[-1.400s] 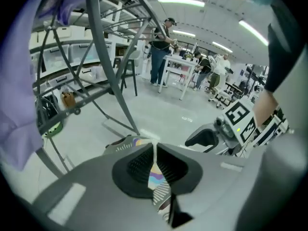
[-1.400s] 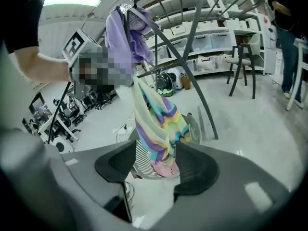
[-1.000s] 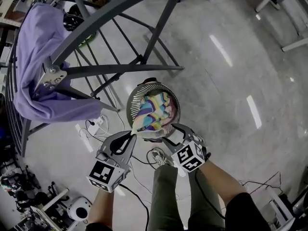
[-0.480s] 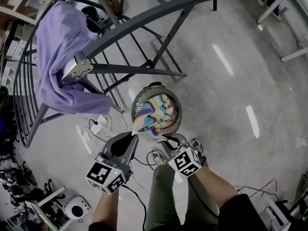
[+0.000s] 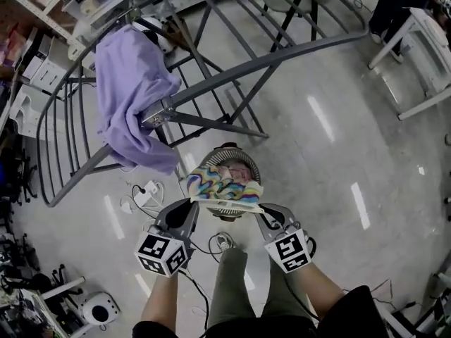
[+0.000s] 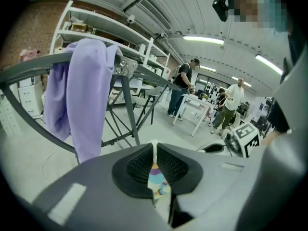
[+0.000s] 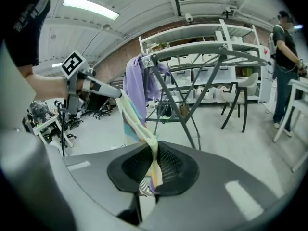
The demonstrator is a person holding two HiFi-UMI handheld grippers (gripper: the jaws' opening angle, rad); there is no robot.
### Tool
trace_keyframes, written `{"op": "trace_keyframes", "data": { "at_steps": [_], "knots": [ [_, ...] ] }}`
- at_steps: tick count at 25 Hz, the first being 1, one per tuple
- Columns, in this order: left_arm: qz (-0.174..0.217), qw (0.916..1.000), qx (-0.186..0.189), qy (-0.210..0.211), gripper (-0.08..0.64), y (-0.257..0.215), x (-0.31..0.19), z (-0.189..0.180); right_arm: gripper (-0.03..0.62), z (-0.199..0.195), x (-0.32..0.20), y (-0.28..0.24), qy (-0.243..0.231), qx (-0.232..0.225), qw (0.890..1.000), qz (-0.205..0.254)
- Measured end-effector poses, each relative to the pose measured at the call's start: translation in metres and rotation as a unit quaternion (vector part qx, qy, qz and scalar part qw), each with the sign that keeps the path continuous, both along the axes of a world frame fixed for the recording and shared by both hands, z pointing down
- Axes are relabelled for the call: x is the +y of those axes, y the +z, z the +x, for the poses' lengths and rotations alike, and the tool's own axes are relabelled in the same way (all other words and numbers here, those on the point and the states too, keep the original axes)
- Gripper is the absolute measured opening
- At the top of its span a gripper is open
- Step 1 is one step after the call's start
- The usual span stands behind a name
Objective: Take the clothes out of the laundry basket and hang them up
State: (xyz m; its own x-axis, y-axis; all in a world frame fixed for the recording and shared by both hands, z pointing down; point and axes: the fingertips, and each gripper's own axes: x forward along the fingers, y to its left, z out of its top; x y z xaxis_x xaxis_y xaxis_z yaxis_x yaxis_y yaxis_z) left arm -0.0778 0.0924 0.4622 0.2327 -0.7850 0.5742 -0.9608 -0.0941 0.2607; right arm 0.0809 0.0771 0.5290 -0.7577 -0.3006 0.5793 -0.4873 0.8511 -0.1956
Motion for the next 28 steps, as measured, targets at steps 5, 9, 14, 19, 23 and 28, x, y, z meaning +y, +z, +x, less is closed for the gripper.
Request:
{"op": "trace_keyframes", "data": {
  "at_steps": [5, 9, 14, 19, 23, 28],
  "knots": [
    [0.014, 0.9994, -0.031, -0.008, 0.02, -0.04, 0.004, 0.006, 0.032, 0.015, -0.02, -0.074, 0.014, -0.009, 0.999, 0.042],
    [0.046, 0.9982, -0.029, -0.025, 0.021, -0.088, 0.002, 0.021, 0.032, 0.027, -0.037, -0.138, 0.016, -0.021, 0.996, 0.081],
    [0.102, 0.9933, -0.042, -0.036, 0.021, -0.151, -0.006, 0.045, 0.032, 0.045, -0.065, -0.209, 0.0, -0.015, 0.989, 0.15],
    [0.182, 0.9796, -0.069, -0.051, 0.021, -0.221, -0.022, 0.067, 0.032, 0.061, -0.097, -0.284, -0.008, -0.028, 0.977, 0.213],
    [0.224, 0.9686, -0.091, -0.059, 0.021, -0.262, -0.034, 0.079, 0.032, 0.069, -0.116, -0.33, -0.018, -0.04, 0.966, 0.253],
    [0.255, 0.9568, -0.123, -0.065, 0.021, -0.301, -0.045, 0.09, 0.032, 0.078, -0.128, -0.369, -0.029, -0.057, 0.957, 0.282]
  ]
}}
